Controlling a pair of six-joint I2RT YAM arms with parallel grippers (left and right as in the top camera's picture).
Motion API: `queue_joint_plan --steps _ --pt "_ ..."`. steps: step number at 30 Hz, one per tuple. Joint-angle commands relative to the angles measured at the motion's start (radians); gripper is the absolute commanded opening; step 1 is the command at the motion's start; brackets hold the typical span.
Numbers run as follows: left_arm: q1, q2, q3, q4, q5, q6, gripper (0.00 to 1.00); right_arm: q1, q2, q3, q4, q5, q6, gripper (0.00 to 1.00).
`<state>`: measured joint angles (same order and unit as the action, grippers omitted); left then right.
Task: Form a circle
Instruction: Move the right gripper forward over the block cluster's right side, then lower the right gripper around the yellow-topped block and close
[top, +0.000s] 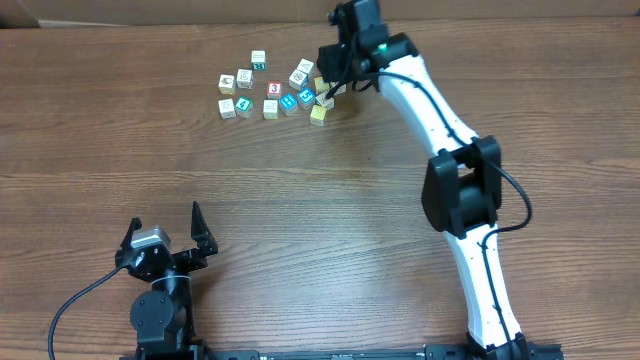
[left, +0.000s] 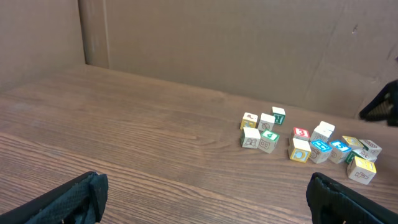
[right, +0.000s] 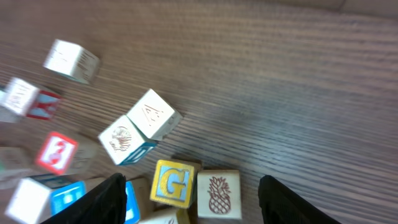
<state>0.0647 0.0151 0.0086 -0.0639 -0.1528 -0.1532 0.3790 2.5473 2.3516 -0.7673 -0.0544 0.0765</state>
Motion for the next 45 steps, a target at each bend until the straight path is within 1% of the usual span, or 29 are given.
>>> queue_joint_plan --steps 1,11,29,35,45 --pt "-0.013 -0.010 -0.004 0.000 0.008 0.019 1.00 -0.007 0.035 0.024 0.022 0.084 -0.005 0.66" --pt "-0.013 -0.010 -0.004 0.000 0.008 0.019 0.99 -0.006 0.064 0.010 0.052 0.084 0.006 0.67" --pt "-0.013 -0.010 -0.004 0.000 0.008 0.019 1.00 -0.014 0.064 0.004 -0.043 0.140 0.005 0.65" --pt "-0.013 -0.010 -0.004 0.000 0.008 0.019 0.99 -0.021 0.064 0.004 -0.063 0.196 0.003 0.62" --pt "-0.013 -0.010 -0.004 0.000 0.008 0.019 0.99 -0.051 0.064 0.004 -0.080 0.200 0.002 0.63"
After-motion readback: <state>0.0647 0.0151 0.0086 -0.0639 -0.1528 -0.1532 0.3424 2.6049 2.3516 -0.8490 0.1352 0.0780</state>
